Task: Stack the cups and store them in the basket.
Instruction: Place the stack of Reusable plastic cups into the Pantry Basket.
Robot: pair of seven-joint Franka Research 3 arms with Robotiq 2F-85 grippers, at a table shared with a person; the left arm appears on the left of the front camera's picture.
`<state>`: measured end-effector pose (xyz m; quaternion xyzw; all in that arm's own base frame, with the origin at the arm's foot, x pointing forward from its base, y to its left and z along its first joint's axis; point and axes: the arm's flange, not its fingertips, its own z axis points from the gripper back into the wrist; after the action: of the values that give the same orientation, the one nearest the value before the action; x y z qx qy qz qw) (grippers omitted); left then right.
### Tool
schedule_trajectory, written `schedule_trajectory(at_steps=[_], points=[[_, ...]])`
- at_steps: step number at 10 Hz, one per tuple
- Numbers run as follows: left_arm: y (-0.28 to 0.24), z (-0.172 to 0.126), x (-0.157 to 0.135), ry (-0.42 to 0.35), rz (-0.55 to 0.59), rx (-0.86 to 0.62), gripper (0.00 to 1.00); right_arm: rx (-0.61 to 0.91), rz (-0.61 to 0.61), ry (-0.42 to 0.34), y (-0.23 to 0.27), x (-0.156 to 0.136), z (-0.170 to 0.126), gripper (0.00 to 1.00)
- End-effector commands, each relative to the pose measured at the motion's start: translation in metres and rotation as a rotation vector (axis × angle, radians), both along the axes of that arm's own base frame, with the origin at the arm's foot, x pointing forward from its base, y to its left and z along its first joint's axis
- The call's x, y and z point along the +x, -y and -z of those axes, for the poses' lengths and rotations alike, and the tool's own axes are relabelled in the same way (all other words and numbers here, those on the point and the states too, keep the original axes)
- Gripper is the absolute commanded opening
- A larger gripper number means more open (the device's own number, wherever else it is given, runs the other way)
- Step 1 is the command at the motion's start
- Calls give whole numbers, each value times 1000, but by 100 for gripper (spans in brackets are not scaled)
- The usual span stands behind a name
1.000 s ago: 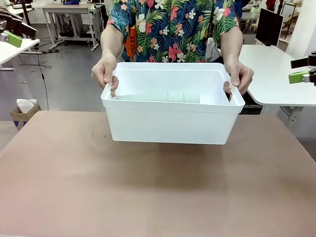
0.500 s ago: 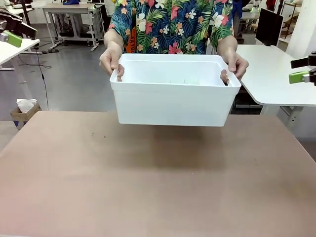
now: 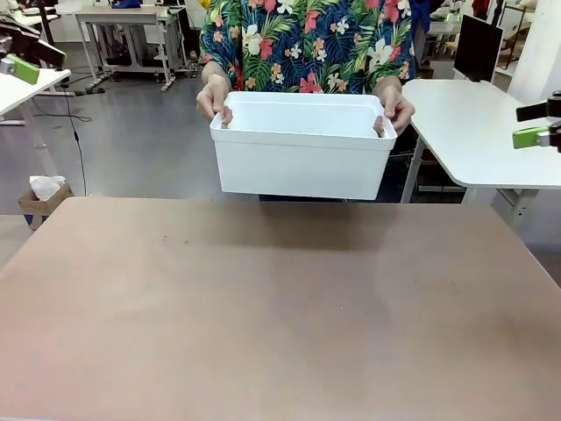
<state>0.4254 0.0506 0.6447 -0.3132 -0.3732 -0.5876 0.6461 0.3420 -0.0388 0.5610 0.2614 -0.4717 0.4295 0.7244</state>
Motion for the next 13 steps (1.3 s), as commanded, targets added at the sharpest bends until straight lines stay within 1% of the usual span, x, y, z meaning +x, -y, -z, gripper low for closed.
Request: schedule_trajectory(at_steps=[1,13], points=[[0,-3,-2,0,-2,9,100,20,-8,26,0,2,0,100],[0,-3,-2,0,-2,9,100,20,-8,26,0,2,0,100]])
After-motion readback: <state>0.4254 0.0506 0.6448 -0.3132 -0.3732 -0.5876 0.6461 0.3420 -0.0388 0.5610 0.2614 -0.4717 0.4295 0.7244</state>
